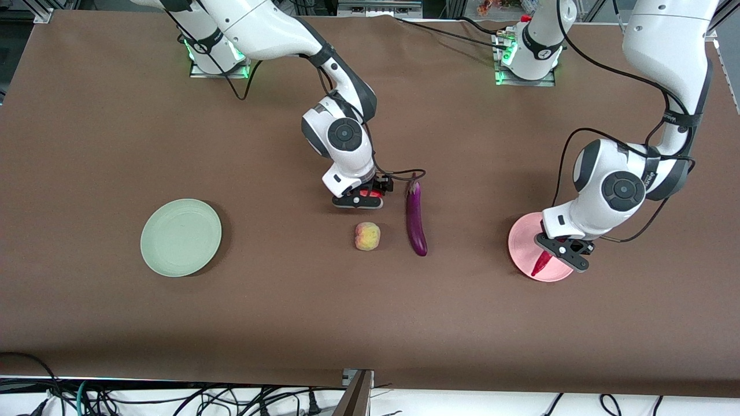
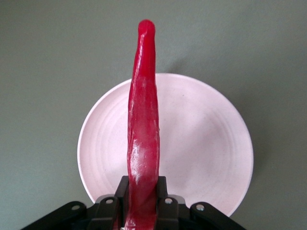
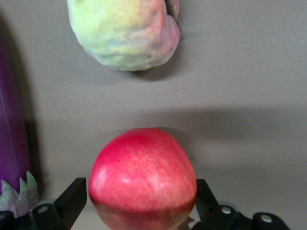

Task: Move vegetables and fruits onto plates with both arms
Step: 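Carry the chili over the pink plate while the right gripper lifts the apple, then release the chili on the pink plate while the right gripper places the apple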

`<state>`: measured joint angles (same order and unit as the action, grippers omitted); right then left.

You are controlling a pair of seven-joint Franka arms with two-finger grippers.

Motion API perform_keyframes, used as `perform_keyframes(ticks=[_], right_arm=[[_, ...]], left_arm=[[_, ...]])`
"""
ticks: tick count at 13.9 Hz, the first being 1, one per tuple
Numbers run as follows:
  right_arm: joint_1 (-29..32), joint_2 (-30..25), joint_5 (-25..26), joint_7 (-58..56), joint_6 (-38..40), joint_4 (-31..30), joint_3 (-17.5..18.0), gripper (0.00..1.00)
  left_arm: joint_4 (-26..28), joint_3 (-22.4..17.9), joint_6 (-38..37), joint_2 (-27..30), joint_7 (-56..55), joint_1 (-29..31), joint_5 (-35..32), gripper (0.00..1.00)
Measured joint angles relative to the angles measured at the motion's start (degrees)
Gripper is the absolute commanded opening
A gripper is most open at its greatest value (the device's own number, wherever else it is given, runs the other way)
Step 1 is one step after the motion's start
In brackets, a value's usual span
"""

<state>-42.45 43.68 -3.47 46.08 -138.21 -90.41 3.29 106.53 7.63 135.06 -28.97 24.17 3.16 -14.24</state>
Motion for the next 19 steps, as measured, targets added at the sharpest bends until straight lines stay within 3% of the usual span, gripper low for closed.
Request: perform_keyframes(ticks=[1, 2, 3, 4, 6, 7, 8, 11, 14, 19], right_arm=[[-0.01, 0.18, 0.01, 0.0, -0.15, 0.02, -0.01, 0.57], [-0.01, 0.24, 0.05, -0.01, -0.21, 0.02, -0.05, 0.43], [-0.01, 0.17, 0.06, -0.01, -0.21, 0.1, -0.12, 0.34], [-0.01, 0.19, 0.06, -0.03, -0.22, 0.24, -0.18, 0.32], [-0.01, 0.21, 0.07, -0.07, -0.25, 0.55, -0.38, 0.32], [0.0, 0.2, 0.07, -0.09, -0.13, 1.09, -0.49, 0.32], [0.01, 0.07, 0.07, -0.13, 0.58, 1.87, -0.6, 0.32], [0.84, -3.01, 0.09, -2.53, 9.25, 4.28, -1.52, 0.33], [6.94, -8.44, 0.05, -10.46, 18.15, 4.69, -2.21, 0.33], [22.53, -10.27, 0.06, -35.6, 26.98, 4.27, -3.15, 0.33]], left_arm=[[-0.03, 0.0, 0.09, -0.48, 0.11, 0.41, -0.26, 0.16], [-0.08, 0.0, 0.41, -0.98, 0.13, 0.89, -1.26, 0.16], [-0.09, 0.0, 0.97, -1.58, 0.13, 1.44, -2.49, 0.18], [-0.11, 0.0, 1.64, -2.2, 0.13, 1.98, -3.28, 0.21], [-0.15, 0.0, 2.66, -3.3, 0.21, 2.8, -3.73, 0.52], [-0.2, 0.0, 2.89, -3.66, 0.28, 3.06, -3.73, 0.84], [-0.24, 0.01, 3.1, -3.95, 0.31, 3.34, -3.73, 1.0], [-0.34, 0.03, 3.22, -4.06, 0.31, 4.18, -3.74, 1.0], [-0.76, 1.14, 3.23, -3.96, 0.31, 4.36, -3.73, 1.0], [-2.02, 9.58, -1.19, -1.72, -6.55, 4.19, 2.59, 1.0]])
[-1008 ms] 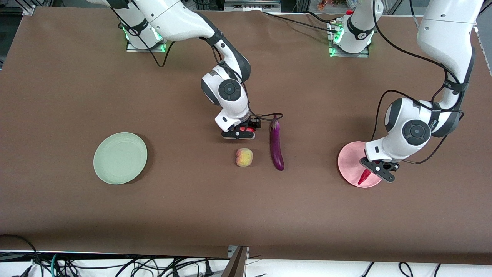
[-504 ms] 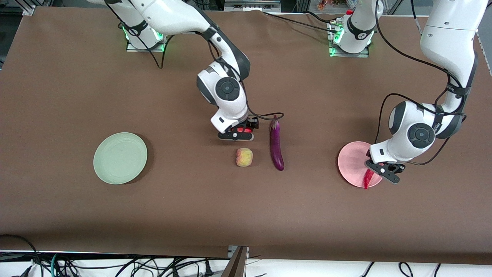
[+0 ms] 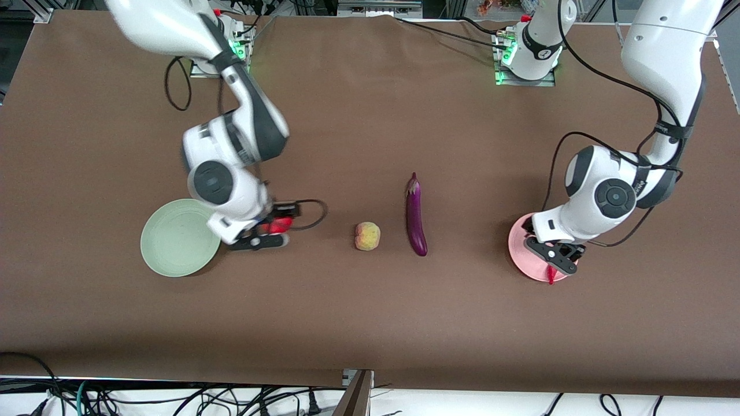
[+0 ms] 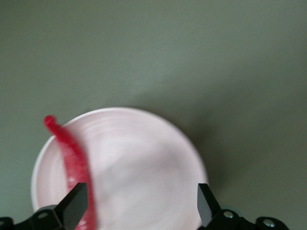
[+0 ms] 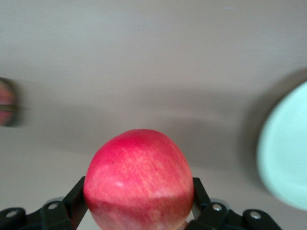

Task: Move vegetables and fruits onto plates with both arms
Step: 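Release the chili on the pink plate while the right gripper places the apple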

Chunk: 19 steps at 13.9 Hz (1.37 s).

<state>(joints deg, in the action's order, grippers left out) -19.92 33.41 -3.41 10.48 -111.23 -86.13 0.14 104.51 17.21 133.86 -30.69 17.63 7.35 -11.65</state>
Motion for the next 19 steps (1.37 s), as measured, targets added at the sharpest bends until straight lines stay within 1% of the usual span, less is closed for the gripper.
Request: perform_keyframes(ticks=[2, 4, 5, 7, 9, 11, 13, 15, 16, 17, 18, 19], right_arm=[[5.14, 0.18, 0.03, -8.1, 1.03, -0.49, -0.95, 0.33], [10.0, 0.7, 0.04, -14.56, 1.29, -0.99, -1.2, 0.33], [12.0, 1.24, 0.09, -16.92, 1.28, -1.08, -1.22, 0.33], [14.56, 2.62, 2.22, -19.26, 0.78, -1.1, -1.24, 0.33], [16.14, 3.88, 4.39, -20.08, -0.71, -1.1, -1.25, 0.33], [17.86, 4.93, 4.7, -22.68, -2.3, -1.11, -1.31, 0.33], [20.0, 6.06, 4.7, -25.29, -3.72, -1.12, -1.34, 0.33], [21.37, 7.29, 4.71, -26.39, -4.81, -1.14, -1.35, 0.37], [21.56, 7.81, 4.72, -26.47, -5.17, -1.14, -1.35, 0.41], [21.55, 8.27, 4.72, -26.48, -5.42, -1.15, -1.33, 0.52], [21.53, 8.63, 4.72, -26.48, -5.57, -1.15, -1.28, 0.69], [21.52, 8.88, 4.72, -26.48, -5.74, -1.15, -1.26, 1.0]], left_arm=[[-0.02, 3.58, -0.81, 0.56, -8.19, -0.08, 1.69, 1.0], [-0.01, 7.26, -1.24, 0.54, -19.77, -0.9, 1.82, 1.0], [-0.02, 8.44, -1.3, 0.44, -26.23, -2.32, 1.83, 1.0], [-0.38, 9.11, -1.06, -0.4, -38.43, -6.96, 1.84, 1.0], [-1.8, 9.07, 0.32, -2.43, -47.38, -11.33, 1.84, 1.0], [-2.69, 9.02, 3.03, -4.78, -50.65, -13.23, 1.84, 1.0], [-2.88, 8.96, 6.73, -7.07, -52.22, -13.46, 1.84, 1.0], [-2.94, 8.96, 8.45, -8.77, -53.68, -13.8, 1.84, 1.0], [-2.96, 8.96, 8.88, -9.31, -54.15, -14.01, 1.84, 1.0], [-2.96, 8.96, 9.75, -9.87, -54.57, -14.16, 1.84, 1.0], [-2.97, 8.96, 10.79, -10.46, -54.77, -14.23, 1.84, 1.0], [-2.98, 8.95, 11.51, -10.98, -54.86, -14.24, 1.84, 0.89]])
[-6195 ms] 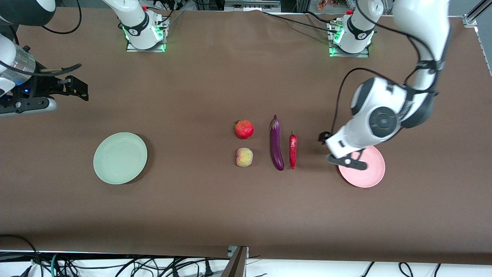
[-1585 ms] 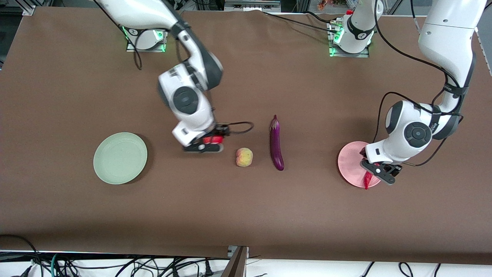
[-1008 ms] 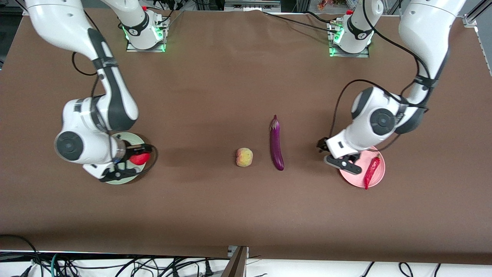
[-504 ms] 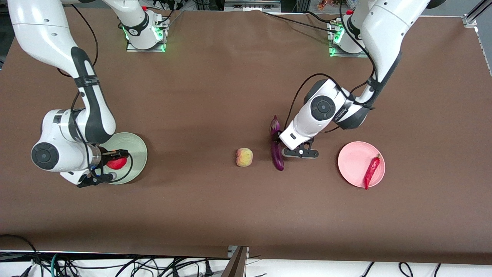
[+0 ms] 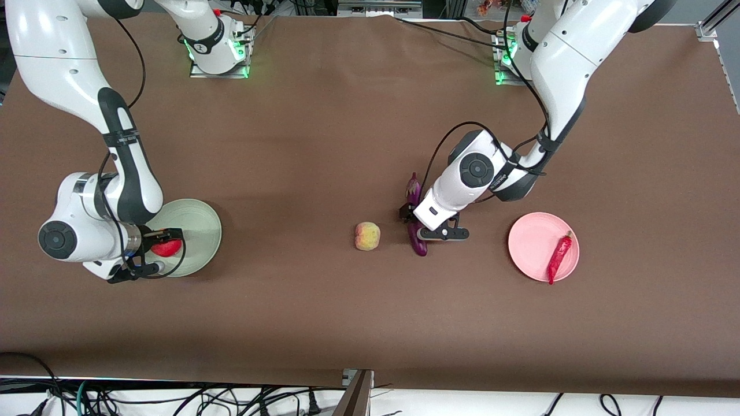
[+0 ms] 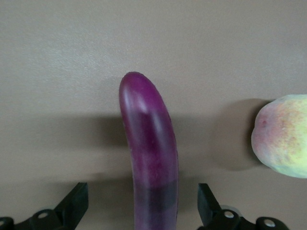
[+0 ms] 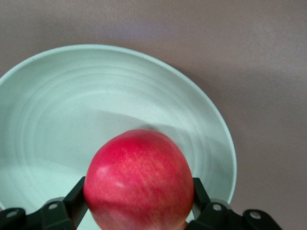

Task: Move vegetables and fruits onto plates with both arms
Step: 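Release the chili on the pink plate while the right gripper places the apple, then move the eggplant onto the pink plate while the right gripper grasps the peach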

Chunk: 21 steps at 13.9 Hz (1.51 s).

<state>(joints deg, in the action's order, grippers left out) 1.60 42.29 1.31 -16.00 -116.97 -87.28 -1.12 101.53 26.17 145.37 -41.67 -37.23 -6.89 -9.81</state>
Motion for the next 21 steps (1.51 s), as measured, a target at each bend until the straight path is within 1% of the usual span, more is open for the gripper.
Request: perform_keyframes(ticks=[1, 2, 3, 4, 5, 6, 7, 8, 10, 11, 13, 15, 17, 18, 19, 21], right_arm=[[-0.01, 0.13, 0.0, 0.0, -0.13, 0.0, 0.02, 1.0], [-0.01, 0.12, 0.0, 0.0, -0.22, 0.05, 0.05, 1.0], [-0.02, 0.08, 0.0, 0.0, -0.37, 0.32, 0.1, 1.0], [-0.04, -0.01, 0.0, 0.0, -0.5, 1.01, 0.25, 1.0], [-0.17, -0.17, -0.01, 0.0, -0.44, 2.34, 0.47, 1.0], [-0.46, -0.53, -0.03, 0.02, 0.14, 3.9, 0.82, 1.0], [-1.22, -1.13, -0.08, 0.5, 1.2, 5.24, 1.25, 1.0], [-2.69, -1.76, -0.11, 2.21, 1.85, 6.2, 1.55, 1.0], [-6.59, -2.44, -0.12, 8.23, 1.99, 7.04, 1.87, 1.0], [-8.81, -2.44, -0.13, 11.71, 1.98, 7.25, 1.93, 1.0], [-13.31, -2.41, -1.19, 20.01, 1.95, 7.27, 2.03, 1.0], [-16.74, -2.43, -4.82, 26.59, 1.38, 7.34, 2.48, 1.0], [-19.27, -2.45, -6.55, 32.69, -0.76, 7.56, 3.67, 1.0], [-20.94, -2.45, -6.74, 36.91, -2.55, 7.61, 4.06, 1.0], [-23.05, -2.4, -6.76, 41.33, -4.95, 7.62, 4.27, 1.0], [-28.27, -1.72, -6.75, 49.64, -10.89, 7.6, 4.39, 1.0]], left_arm=[[0.0, -0.03, 0.42, -0.38, -0.06, 0.0, 0.0, 0.7], [-0.02, -0.04, 0.61, -0.6, -0.09, 0.0, 0.0, 0.58], [-0.03, -0.03, 0.65, -0.77, -0.11, 0.0, 0.0, 0.57], [-0.03, -0.02, 0.97, -1.04, -0.12, -0.03, 0.0, 0.42], [-0.04, -0.01, 1.91, -1.49, -0.12, -0.19, 0.0, 0.19], [-0.03, -0.01, 2.77, -1.97, -0.13, -0.34, 0.0, 0.06], [-0.04, -0.02, 3.27, -2.3, -0.12, -0.4, 0.0, 0.04], [-0.13, -0.02, 3.45, -2.32, -0.12, -0.37, 0.0, 0.04], [-0.8, -0.2, 2.08, -2.15, -0.07, -0.14, -0.02, 0.04], [-1.43, -0.35, -1.01, -1.61, 0.21, 0.15, -0.05, 0.04], [-3.06, -0.95, -9.9, 0.94, 3.14, 1.29, -0.28, 0.05], [-4.48, -1.71, -18.34, 4.21, 10.37, 3.99, -1.84, 0.06], [-5.76, -2.01, -25.02, 6.46, 18.73, 7.9, -5.59, 0.06], [-6.29, -2.06, -27.43, 6.95, 22.48, 9.54, -8.34, 0.1], [-6.59, -2.13, -28.85, 7.11, 25.73, 10.92, -11.43, 0.12], [-6.65, -2.25, -29.46, 7.06, 32.95, 13.63, -15.16, 0.12]])
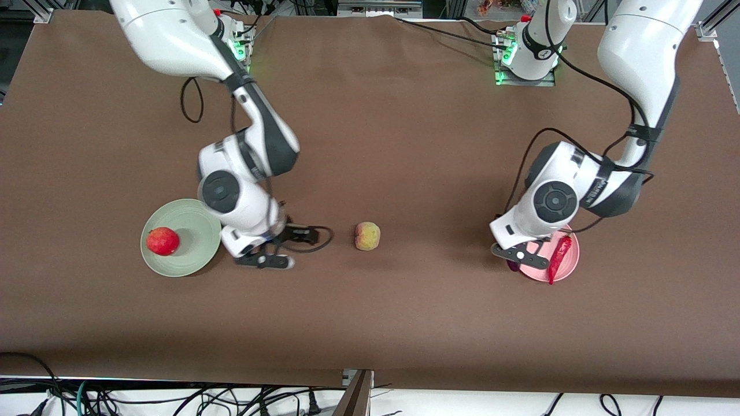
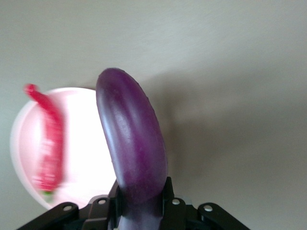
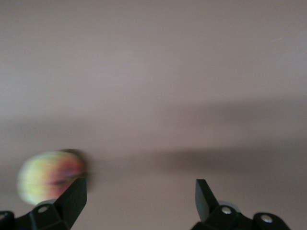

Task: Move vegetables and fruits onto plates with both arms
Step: 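Move the eggplant onto the pink plate while the right gripper grasps the peach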

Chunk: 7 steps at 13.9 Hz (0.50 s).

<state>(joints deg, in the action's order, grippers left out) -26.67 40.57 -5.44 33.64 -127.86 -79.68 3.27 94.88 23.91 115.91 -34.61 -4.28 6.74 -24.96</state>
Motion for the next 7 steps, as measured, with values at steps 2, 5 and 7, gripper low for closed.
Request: perform_keyframes(ticks=[2, 5, 7], right_arm=[[-5.31, 1.81, 0.53, 6.89, -6.43, -0.07, -0.14, 1.0], [-9.2, 4.77, 5.48, 12.81, -11.07, -0.15, -0.33, 1.0], [-9.9, 6.25, 7.91, 14.5, -12.75, -0.16, -0.35, 1.0]], left_arm=[[0.01, -0.11, 0.15, -0.37, 7.07, 2.79, -0.25, 0.14], [0.05, -0.12, 0.77, -1.86, 10.17, 4.78, -0.26, 0.99], [0.05, 0.04, 1.0, -2.56, 10.2, 4.71, -0.26, 1.0]])
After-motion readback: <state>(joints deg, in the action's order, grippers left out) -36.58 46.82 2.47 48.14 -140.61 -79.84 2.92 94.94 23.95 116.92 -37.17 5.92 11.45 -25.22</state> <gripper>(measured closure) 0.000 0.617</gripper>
